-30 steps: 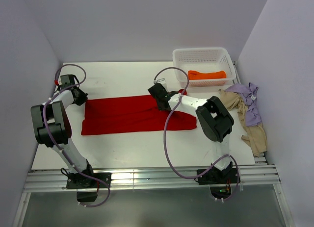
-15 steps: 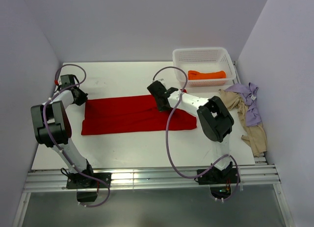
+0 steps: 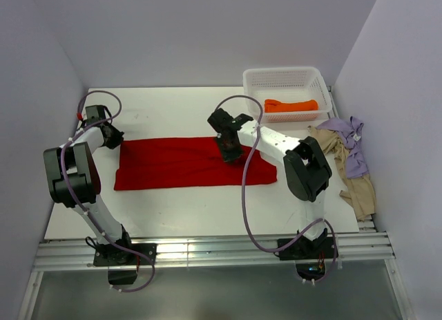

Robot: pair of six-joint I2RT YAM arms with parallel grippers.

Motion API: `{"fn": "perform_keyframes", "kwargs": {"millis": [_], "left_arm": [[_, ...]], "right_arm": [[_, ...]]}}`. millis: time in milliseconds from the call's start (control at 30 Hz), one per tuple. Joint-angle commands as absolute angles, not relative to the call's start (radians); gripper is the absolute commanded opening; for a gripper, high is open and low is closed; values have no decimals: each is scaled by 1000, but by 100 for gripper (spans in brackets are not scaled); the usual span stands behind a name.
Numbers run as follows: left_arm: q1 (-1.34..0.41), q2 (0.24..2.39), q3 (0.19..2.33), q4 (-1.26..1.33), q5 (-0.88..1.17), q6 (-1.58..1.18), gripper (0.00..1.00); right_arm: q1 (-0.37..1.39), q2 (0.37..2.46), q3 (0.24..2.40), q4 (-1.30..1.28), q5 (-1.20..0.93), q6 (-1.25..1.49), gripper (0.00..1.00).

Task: Roll the t-shirts
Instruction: Fold the tshirt

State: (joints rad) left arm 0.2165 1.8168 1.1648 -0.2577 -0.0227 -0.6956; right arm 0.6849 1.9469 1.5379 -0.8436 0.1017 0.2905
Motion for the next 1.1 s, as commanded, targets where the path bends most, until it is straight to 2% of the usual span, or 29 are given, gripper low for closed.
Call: {"fn": "perform_keyframes", "kwargs": {"millis": [0, 100, 133, 167, 267, 333, 500, 633, 867, 1067], "left_arm": [[215, 1795, 1187, -255, -29, -681, 0], [213, 1799, 1190, -255, -28, -680, 0], [213, 1802, 1190, -255, -29, -680, 0], [215, 1805, 1192, -255, -29, -680, 0], [213, 1809, 1196, -259, -29, -680, 0], [213, 1809, 1206, -273, -40, -678, 0], [213, 1799, 1235, -302, -66, -669, 0], [216, 1801, 1244, -313, -75, -669, 0], [216, 1809, 1249, -318, -81, -667, 0], [216, 1810, 1247, -322, -84, -664, 0]], "right_arm": [[692, 1937, 1600, -919, -119, 275, 5], [681, 1953, 1618, -896, -181, 285, 14], [675, 1959, 1620, -888, -205, 293, 23], [670, 1960, 1623, -871, -212, 302, 39], [638, 1908, 1586, -786, -244, 348, 45], [603, 1864, 1536, -743, -255, 360, 46], [537, 1717, 1403, -637, -92, 382, 44], [416, 1658, 1307, -540, -31, 414, 37], [307, 1641, 1168, -378, -5, 483, 39], [281, 1637, 1074, -295, -35, 502, 42]]}}
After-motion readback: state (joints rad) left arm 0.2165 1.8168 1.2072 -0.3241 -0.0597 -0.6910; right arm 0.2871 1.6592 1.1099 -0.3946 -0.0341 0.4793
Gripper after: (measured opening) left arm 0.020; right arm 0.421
